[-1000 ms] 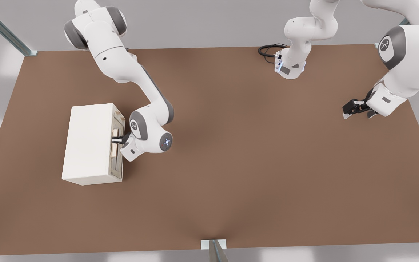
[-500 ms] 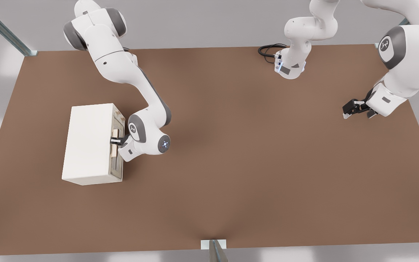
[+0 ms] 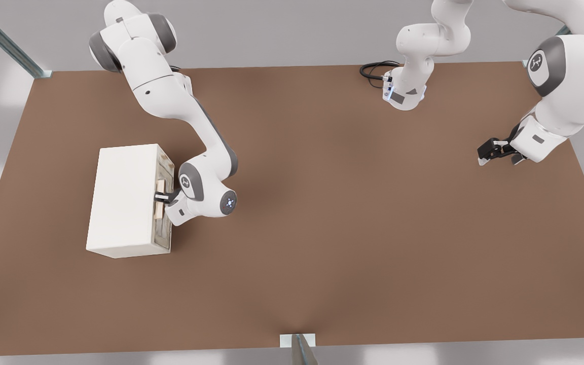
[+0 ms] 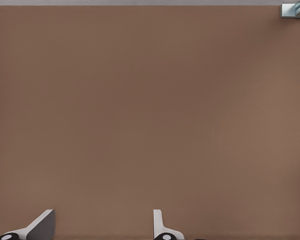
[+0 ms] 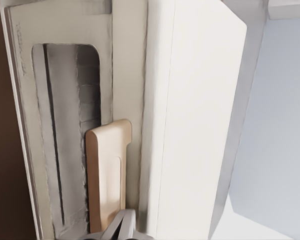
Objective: Keep left arm still and open the oven door with right arm
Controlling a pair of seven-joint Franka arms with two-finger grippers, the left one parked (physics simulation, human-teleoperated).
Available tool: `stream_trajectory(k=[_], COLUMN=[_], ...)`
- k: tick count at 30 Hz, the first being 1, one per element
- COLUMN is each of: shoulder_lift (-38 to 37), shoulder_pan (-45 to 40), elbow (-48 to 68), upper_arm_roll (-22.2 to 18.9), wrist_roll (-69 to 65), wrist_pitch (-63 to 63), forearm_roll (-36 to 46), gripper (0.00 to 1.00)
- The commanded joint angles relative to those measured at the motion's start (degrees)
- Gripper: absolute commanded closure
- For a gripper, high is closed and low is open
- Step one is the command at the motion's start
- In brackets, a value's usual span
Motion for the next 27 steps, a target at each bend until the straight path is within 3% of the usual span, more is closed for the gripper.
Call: stream_trajectory(k=[1,7,10,13,15,16,17,18,22,27], shoulder_lift=[-0.2,-0.3,-5.5,-15.7,-15.6,-15.6,-15.6,-15.4,-15.1,-15.2], shoulder_pan=[0.2,2.8,0.5,-11.6,-14.5,-14.7,-14.9,-15.2,-20.9,-22.1], elbow=[0.0,3.5,9.8,12.0,17.1,17.4,17.4,18.8,22.5,22.9], upper_arm_roll=[0.0,1.6,1.8,1.7,1.0,1.0,1.0,0.9,1.0,1.1], wrist_roll=[2.5,4.3,-5.7,-24.2,-32.2,-31.7,-31.6,-32.2,-35.2,-35.4], wrist_pitch=[0.2,1.1,0.8,1.2,-1.2,-2.6,-2.2,-1.9,-1.9,-2.2], forearm_roll=[0.1,1.0,12.8,34.7,38.0,37.9,37.8,34.6,36.0,36.5], gripper=[1.0,1.0,1.0,1.0,1.0,0.6,0.06,0.0,0.0,0.0])
